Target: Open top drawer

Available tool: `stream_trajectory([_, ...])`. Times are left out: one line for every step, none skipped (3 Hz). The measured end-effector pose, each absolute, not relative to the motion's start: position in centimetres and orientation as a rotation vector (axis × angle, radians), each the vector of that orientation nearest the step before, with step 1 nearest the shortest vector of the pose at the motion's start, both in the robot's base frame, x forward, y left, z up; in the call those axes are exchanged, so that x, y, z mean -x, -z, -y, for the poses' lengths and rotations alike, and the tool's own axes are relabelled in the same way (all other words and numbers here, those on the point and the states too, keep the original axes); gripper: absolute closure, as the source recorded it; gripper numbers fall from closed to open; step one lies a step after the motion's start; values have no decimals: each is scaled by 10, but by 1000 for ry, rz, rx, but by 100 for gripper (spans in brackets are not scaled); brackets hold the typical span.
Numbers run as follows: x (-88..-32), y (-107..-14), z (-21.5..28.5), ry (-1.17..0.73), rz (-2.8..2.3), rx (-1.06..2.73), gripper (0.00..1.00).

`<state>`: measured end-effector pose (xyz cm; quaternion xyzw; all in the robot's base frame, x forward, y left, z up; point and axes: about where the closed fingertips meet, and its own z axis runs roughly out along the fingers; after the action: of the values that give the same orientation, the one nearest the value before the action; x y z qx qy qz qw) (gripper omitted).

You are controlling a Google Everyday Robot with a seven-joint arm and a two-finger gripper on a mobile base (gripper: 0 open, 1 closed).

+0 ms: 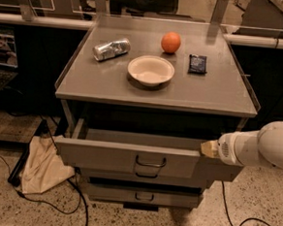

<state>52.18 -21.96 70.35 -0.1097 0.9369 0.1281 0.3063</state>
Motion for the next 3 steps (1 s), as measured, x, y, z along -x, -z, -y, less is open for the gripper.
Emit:
stream_trajectory([-488, -727, 214, -400, -2520, 349, 100])
stream_trajectory([-489, -727, 213, -401, -2518, 348, 100])
stream_trajectory([-514, -713, 209, -408, -2510, 305, 100])
